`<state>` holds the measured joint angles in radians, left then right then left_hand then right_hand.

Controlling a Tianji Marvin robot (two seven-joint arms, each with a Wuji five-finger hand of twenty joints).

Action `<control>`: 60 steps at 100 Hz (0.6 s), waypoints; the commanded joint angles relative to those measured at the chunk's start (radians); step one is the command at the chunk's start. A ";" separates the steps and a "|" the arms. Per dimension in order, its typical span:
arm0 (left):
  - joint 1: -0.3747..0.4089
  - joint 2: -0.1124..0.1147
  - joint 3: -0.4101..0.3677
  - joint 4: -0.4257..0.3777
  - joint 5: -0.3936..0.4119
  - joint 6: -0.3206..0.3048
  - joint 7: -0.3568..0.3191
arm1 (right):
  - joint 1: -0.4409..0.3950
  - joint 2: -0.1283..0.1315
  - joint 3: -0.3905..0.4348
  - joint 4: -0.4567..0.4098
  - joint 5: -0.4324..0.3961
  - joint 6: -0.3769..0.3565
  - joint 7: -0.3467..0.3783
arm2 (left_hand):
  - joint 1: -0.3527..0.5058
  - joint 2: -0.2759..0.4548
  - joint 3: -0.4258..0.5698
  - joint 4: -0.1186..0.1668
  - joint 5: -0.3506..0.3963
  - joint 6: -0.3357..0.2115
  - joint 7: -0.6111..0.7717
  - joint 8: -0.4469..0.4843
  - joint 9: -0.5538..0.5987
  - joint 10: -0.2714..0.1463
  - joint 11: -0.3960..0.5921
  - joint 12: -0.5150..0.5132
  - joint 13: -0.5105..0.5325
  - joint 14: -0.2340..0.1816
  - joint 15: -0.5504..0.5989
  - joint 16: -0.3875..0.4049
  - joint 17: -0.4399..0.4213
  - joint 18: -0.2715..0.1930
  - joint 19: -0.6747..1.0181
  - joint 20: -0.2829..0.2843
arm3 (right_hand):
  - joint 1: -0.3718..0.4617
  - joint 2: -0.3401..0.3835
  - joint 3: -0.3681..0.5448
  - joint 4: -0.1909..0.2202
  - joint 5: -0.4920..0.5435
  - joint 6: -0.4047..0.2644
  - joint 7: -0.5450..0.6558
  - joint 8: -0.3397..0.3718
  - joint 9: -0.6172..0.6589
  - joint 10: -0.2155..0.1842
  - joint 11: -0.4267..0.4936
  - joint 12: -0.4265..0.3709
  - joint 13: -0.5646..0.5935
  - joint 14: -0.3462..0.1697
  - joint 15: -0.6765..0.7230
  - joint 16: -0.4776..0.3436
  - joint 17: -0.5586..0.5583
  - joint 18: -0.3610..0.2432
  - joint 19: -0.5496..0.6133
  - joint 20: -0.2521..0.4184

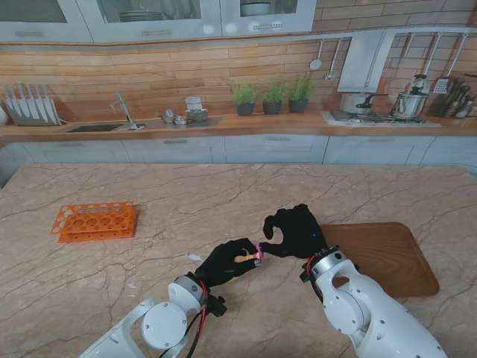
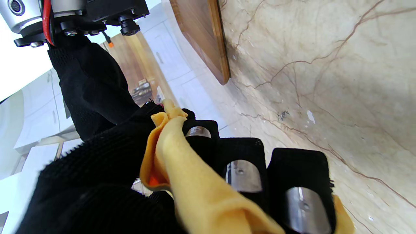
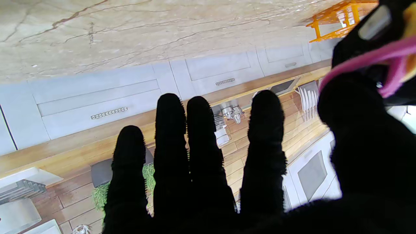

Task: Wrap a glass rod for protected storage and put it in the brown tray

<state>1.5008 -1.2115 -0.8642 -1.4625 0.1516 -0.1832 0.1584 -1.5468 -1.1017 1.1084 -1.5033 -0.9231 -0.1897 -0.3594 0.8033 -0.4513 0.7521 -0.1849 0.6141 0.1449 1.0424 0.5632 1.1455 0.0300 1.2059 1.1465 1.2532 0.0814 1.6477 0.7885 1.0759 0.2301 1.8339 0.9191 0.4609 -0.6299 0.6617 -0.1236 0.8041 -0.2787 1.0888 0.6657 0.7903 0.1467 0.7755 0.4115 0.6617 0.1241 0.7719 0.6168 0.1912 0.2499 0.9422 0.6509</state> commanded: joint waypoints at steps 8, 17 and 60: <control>0.007 -0.006 0.005 -0.001 0.001 0.007 0.005 | -0.003 -0.011 0.000 -0.011 0.069 -0.047 0.046 | 0.036 -0.031 0.072 0.045 0.058 -0.042 0.026 0.026 0.044 -0.036 0.075 0.017 0.018 -0.016 0.162 0.019 0.026 -0.009 0.260 0.020 | 0.060 -0.045 0.169 -0.076 0.075 -0.068 0.078 -0.081 0.046 -0.004 0.014 0.017 0.005 -0.011 -0.002 0.002 -0.015 0.016 -0.010 0.010; 0.006 -0.007 0.007 -0.001 0.005 0.011 0.011 | -0.005 -0.013 0.006 -0.018 0.125 -0.074 0.094 | 0.037 -0.027 0.068 0.043 0.055 -0.039 0.025 0.028 0.042 -0.037 0.074 0.019 0.018 -0.016 0.162 0.019 0.026 -0.010 0.260 0.019 | 0.073 -0.041 0.232 -0.089 0.079 -0.042 0.031 -0.166 0.048 -0.003 0.008 0.016 0.003 -0.017 -0.008 0.000 -0.016 0.007 -0.015 0.008; -0.003 -0.026 0.010 0.011 0.014 0.029 0.073 | -0.013 0.003 0.017 -0.050 0.263 -0.126 0.289 | 0.059 0.006 0.007 0.030 0.010 -0.017 0.035 0.016 0.022 -0.048 0.075 0.030 0.018 -0.023 0.158 0.018 0.026 -0.015 0.260 0.011 | 0.138 0.012 0.275 -0.088 0.042 -0.011 -0.080 -0.326 0.051 -0.015 -0.059 -0.006 -0.020 -0.033 -0.051 -0.007 -0.025 -0.007 -0.054 0.009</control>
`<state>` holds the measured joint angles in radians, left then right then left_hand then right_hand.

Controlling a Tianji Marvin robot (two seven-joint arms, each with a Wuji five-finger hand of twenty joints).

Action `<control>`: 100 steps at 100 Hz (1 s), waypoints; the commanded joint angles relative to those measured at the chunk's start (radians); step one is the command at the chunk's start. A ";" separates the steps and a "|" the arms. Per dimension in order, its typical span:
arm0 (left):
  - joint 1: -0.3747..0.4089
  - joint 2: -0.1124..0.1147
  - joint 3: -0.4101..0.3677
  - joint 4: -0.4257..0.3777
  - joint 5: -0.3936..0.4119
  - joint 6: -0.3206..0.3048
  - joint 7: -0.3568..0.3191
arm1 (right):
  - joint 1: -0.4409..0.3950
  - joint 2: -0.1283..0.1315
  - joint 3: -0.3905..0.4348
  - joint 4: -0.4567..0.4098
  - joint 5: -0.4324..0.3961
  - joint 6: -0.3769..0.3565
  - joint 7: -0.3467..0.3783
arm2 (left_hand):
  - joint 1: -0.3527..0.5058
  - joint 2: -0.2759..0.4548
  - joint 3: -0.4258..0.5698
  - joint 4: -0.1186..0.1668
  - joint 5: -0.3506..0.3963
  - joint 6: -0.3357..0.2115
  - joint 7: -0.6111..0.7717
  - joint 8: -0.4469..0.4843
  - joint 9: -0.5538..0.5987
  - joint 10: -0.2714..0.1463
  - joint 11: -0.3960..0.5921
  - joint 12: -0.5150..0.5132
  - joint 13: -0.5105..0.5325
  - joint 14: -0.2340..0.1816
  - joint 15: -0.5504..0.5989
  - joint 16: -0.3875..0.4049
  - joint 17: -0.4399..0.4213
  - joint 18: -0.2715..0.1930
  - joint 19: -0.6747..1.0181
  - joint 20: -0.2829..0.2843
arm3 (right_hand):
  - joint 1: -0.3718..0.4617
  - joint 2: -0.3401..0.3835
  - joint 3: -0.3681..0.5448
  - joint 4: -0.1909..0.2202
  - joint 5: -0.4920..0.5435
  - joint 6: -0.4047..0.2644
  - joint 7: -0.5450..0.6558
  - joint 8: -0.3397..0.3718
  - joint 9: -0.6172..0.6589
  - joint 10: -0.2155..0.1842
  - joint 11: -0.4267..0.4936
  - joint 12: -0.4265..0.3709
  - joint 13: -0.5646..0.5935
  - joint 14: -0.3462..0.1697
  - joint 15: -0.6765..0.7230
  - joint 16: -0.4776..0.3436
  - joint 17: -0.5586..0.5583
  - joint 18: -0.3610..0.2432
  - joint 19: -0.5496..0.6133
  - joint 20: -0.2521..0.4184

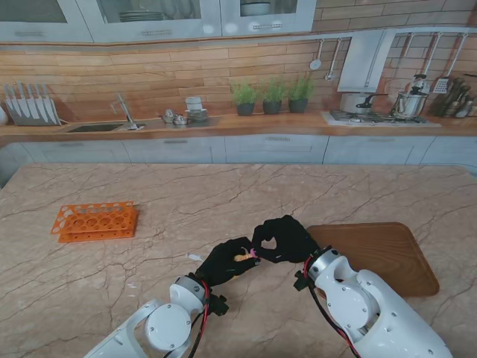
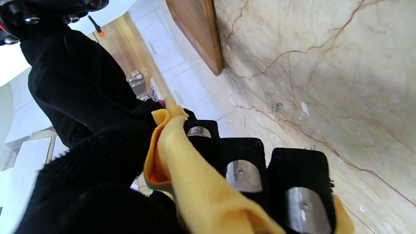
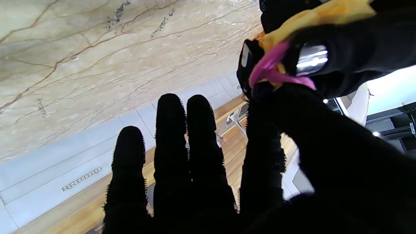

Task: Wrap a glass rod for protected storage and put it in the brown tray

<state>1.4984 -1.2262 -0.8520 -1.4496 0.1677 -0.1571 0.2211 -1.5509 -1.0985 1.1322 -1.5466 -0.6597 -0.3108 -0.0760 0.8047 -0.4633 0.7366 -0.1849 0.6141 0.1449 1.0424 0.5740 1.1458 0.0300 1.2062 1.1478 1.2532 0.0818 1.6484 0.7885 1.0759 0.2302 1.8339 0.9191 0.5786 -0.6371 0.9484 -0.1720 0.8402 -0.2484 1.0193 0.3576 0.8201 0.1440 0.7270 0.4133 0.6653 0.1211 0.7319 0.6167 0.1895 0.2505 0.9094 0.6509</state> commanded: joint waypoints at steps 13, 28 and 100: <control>0.001 -0.015 -0.006 -0.002 -0.007 -0.007 0.023 | -0.011 0.001 -0.008 -0.008 0.003 0.003 0.014 | 0.039 -0.004 0.039 0.040 -0.001 -0.028 0.063 -0.055 0.028 -0.050 0.077 0.025 0.018 -0.043 0.156 0.018 0.027 -0.027 0.260 0.017 | 0.028 0.045 -0.022 -0.038 -0.006 -0.029 -0.020 -0.028 0.022 -0.013 -0.016 -0.009 -0.024 -0.029 -0.014 -0.005 -0.022 -0.007 -0.029 0.013; 0.003 -0.019 -0.008 -0.001 -0.006 -0.016 0.038 | -0.012 0.000 -0.012 -0.004 0.012 0.018 0.016 | -0.037 -0.120 0.168 0.063 -0.073 -0.032 0.057 -0.103 0.031 -0.063 0.076 0.025 0.019 -0.066 0.154 0.017 0.030 -0.055 0.260 0.017 | 0.045 0.064 -0.030 -0.033 -0.016 -0.025 -0.026 -0.033 0.023 -0.009 -0.022 -0.009 -0.024 -0.028 -0.016 -0.003 -0.023 -0.008 -0.034 0.017; 0.018 -0.027 -0.016 -0.017 -0.050 -0.042 0.051 | 0.001 0.008 -0.043 0.005 -0.005 0.034 0.049 | -0.285 0.210 -0.089 0.108 -0.151 -0.007 -0.184 -0.056 0.001 -0.054 0.074 0.033 0.019 -0.070 0.160 0.028 0.031 -0.051 0.260 0.048 | -0.027 -0.102 0.001 0.018 -0.176 0.018 -0.221 0.068 -0.021 -0.020 -0.032 0.003 -0.032 -0.036 -0.034 0.009 -0.015 -0.008 -0.069 0.060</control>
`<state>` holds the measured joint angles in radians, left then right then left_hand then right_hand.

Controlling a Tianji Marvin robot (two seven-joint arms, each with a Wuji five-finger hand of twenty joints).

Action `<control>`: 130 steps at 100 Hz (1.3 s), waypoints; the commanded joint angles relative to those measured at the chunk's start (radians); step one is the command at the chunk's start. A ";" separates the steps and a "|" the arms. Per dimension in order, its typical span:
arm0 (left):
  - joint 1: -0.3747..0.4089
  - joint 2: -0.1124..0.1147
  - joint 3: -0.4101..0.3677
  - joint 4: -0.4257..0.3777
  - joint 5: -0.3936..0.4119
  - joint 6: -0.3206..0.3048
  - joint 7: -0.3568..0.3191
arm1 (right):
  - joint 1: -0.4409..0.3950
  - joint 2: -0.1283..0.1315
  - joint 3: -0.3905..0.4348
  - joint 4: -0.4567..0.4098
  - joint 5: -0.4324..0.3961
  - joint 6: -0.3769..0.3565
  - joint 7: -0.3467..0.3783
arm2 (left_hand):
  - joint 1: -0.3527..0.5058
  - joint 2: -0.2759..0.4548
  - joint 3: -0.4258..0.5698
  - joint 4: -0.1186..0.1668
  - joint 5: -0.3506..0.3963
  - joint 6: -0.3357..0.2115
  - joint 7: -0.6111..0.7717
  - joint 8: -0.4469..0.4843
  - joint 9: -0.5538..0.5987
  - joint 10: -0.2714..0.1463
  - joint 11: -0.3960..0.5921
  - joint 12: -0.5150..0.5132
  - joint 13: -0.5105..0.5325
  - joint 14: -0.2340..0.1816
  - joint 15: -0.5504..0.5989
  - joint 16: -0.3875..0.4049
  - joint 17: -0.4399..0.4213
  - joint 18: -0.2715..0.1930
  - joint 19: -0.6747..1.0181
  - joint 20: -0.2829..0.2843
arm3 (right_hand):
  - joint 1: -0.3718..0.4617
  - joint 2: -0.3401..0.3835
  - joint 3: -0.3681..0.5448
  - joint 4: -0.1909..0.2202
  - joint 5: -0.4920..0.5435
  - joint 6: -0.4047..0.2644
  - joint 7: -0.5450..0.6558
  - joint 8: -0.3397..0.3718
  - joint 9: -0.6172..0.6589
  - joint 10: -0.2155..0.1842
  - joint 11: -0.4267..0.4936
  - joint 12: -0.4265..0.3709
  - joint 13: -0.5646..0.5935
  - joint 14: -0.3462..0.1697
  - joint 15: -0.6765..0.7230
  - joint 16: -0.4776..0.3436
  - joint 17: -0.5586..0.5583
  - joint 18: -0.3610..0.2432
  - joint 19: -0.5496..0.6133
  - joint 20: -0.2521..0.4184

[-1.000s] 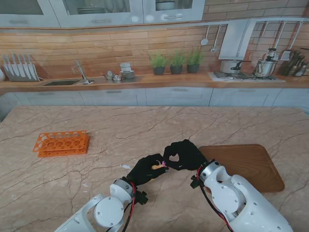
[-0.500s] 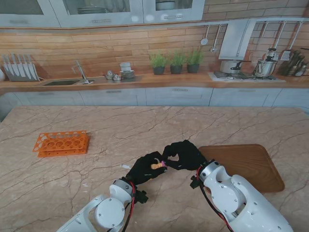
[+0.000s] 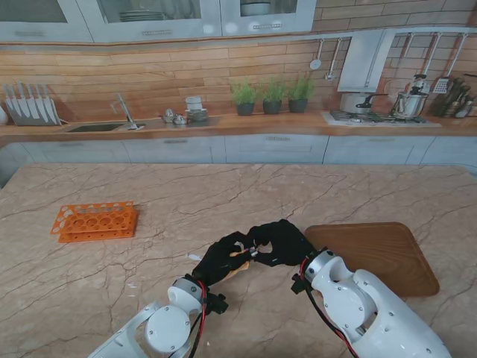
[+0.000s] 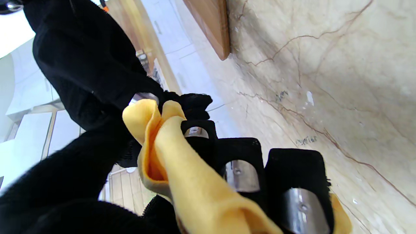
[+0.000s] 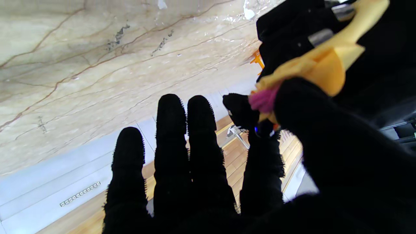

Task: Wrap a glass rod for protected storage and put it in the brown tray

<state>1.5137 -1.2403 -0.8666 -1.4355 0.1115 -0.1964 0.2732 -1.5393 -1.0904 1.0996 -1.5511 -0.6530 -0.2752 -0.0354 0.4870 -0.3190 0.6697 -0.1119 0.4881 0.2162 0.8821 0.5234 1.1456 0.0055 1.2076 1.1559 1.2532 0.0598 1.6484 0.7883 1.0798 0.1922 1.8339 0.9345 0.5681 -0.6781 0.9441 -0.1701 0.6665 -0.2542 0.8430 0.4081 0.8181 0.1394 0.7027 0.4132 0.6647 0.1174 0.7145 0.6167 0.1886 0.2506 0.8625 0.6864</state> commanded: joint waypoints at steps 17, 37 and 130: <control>0.007 -0.013 -0.004 -0.039 -0.007 0.002 -0.004 | -0.003 0.000 -0.021 0.019 -0.024 -0.005 -0.001 | 0.246 0.029 -0.023 -0.058 -0.035 -0.096 0.035 -0.081 0.004 -0.019 0.072 0.024 0.018 -0.035 0.163 0.029 0.025 0.004 0.260 0.038 | -0.020 -0.063 0.016 0.049 -0.023 0.012 -0.066 0.049 -0.017 -0.023 -0.002 0.005 -0.023 -0.036 -0.013 0.010 -0.009 -0.010 -0.025 0.025; 0.007 -0.015 -0.004 -0.038 -0.001 -0.006 0.005 | -0.002 0.001 -0.027 0.023 -0.040 -0.003 -0.006 | 0.399 -0.025 -0.031 -0.067 -0.020 -0.165 0.096 -0.099 0.014 -0.031 0.076 0.025 0.018 -0.031 0.166 0.029 0.025 0.010 0.260 0.039 | -0.020 -0.067 0.028 0.072 -0.051 -0.013 -0.075 0.083 -0.018 -0.027 0.002 0.005 -0.019 -0.037 -0.011 0.011 -0.005 -0.009 -0.028 0.026; -0.001 -0.020 -0.004 -0.033 -0.020 -0.030 0.011 | -0.060 -0.015 0.020 0.019 -0.088 0.029 -0.133 | 0.182 -0.252 0.600 0.072 -0.066 -0.137 -0.035 -0.012 -0.054 0.015 -0.033 0.011 0.017 0.029 0.136 0.039 0.023 0.027 0.260 0.042 | -0.017 -0.025 0.063 0.077 -0.116 -0.048 -0.082 0.116 -0.025 -0.030 0.021 0.001 0.013 -0.030 0.010 0.016 0.012 -0.007 -0.022 0.029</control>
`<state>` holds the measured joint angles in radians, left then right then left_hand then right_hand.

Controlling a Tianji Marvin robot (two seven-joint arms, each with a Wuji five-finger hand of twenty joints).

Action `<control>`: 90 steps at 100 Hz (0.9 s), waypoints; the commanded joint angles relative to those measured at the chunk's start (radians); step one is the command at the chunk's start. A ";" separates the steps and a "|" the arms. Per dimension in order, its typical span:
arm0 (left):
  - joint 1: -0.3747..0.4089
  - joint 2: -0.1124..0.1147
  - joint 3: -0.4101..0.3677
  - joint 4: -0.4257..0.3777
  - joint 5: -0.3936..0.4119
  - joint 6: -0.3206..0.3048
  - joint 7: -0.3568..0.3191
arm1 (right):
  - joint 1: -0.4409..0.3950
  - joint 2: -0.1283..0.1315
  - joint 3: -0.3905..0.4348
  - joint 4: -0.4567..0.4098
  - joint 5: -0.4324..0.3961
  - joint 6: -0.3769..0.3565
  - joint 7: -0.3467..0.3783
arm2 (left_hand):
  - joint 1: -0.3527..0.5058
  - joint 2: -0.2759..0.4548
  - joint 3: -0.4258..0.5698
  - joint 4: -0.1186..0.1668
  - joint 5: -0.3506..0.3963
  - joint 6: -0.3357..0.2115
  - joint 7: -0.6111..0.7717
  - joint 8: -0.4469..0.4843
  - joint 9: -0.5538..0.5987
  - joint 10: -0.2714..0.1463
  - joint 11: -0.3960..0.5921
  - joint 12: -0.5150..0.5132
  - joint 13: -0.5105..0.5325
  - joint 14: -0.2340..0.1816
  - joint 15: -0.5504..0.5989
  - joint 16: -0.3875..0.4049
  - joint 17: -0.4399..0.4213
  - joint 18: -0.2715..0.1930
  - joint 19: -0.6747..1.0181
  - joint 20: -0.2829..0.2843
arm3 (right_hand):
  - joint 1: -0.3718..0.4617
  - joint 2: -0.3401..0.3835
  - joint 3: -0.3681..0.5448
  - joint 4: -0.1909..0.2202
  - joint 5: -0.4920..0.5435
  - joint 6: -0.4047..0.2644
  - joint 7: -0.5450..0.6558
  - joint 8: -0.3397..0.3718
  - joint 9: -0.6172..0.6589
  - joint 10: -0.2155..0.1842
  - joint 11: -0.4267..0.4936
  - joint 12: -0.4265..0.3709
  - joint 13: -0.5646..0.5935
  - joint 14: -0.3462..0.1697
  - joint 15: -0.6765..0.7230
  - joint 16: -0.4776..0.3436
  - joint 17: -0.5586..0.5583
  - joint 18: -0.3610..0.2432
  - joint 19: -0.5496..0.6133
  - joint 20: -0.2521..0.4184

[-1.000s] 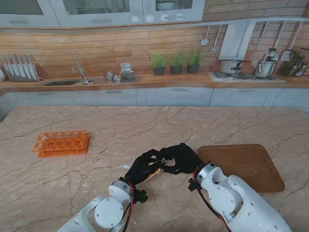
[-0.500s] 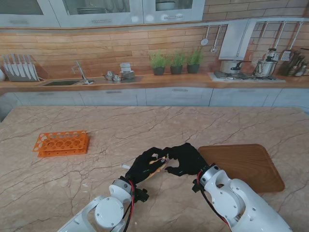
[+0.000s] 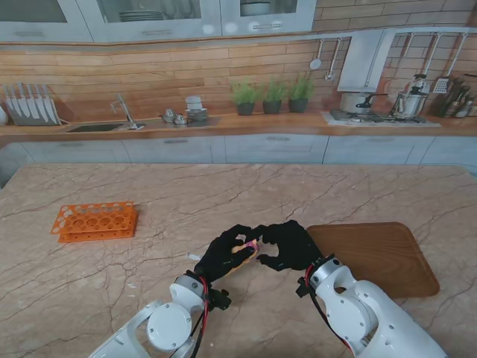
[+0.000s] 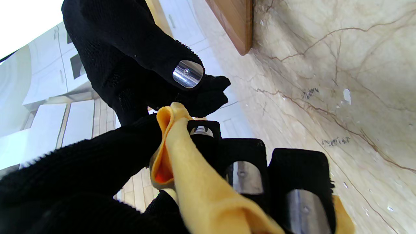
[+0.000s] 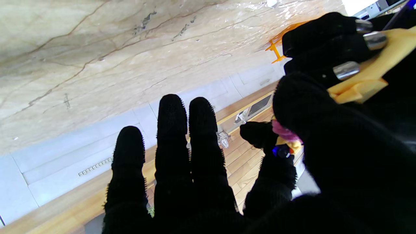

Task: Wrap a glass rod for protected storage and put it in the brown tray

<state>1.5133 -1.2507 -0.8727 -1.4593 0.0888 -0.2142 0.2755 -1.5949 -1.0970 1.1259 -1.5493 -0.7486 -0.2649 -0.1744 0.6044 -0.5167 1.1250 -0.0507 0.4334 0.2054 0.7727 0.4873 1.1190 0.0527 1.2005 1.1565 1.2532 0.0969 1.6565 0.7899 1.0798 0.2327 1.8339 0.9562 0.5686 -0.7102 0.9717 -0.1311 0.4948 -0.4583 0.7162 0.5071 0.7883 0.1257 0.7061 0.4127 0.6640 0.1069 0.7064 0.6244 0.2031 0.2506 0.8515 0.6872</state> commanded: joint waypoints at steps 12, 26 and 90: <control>-0.003 -0.011 0.003 -0.008 0.000 -0.015 0.011 | 0.003 -0.016 -0.026 0.029 0.067 0.043 0.017 | 0.077 -0.138 0.212 -0.032 -0.018 -0.112 0.099 0.036 -0.039 -0.025 -0.055 0.011 0.017 -0.006 0.124 0.039 0.024 -0.022 0.260 0.020 | -0.016 0.008 0.019 0.015 0.095 0.168 0.045 0.004 0.013 -0.014 0.019 0.001 0.018 -0.016 0.021 0.008 -0.003 -0.005 -0.009 0.028; -0.003 -0.012 0.001 -0.010 -0.009 -0.018 0.009 | 0.016 -0.026 -0.049 0.045 0.141 0.069 0.032 | 0.088 -0.191 0.260 -0.072 -0.035 -0.115 0.101 0.038 -0.068 0.000 -0.122 0.011 0.017 -0.007 0.114 0.041 0.026 -0.038 0.260 0.023 | -0.002 0.008 0.006 -0.030 0.119 0.168 0.066 -0.037 0.023 -0.011 0.021 0.002 0.021 -0.012 0.025 0.008 -0.003 -0.002 -0.006 0.027; -0.018 -0.023 0.005 0.016 0.008 -0.039 0.047 | 0.023 -0.048 -0.069 0.058 0.307 0.098 0.055 | -0.293 0.249 -0.657 0.001 -0.147 -0.124 0.000 -0.016 -0.252 0.052 -0.206 -0.124 0.018 -0.100 0.085 0.075 0.034 -0.134 0.260 -0.003 | -0.035 -0.050 -0.065 0.002 0.090 0.170 0.044 -0.016 0.015 -0.007 0.020 0.005 0.017 -0.014 0.023 0.011 -0.005 0.000 -0.007 0.025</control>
<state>1.4988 -1.2605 -0.8686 -1.4142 0.0992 -0.2495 0.3258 -1.5579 -1.1396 1.0685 -1.5016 -0.4496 -0.1758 -0.1317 0.3644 -0.2863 0.5331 -0.0092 0.3215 0.2548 0.7602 0.4684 0.9430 0.1671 1.0053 1.0382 1.2529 0.0311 1.6565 0.8269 1.0815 0.1615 1.8339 0.9528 0.5793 -0.7102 0.9247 -0.1528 0.5621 -0.4484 0.7341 0.4596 0.8123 0.1257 0.7140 0.4126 0.6640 0.1076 0.7170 0.6245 0.2033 0.2579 0.8515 0.6874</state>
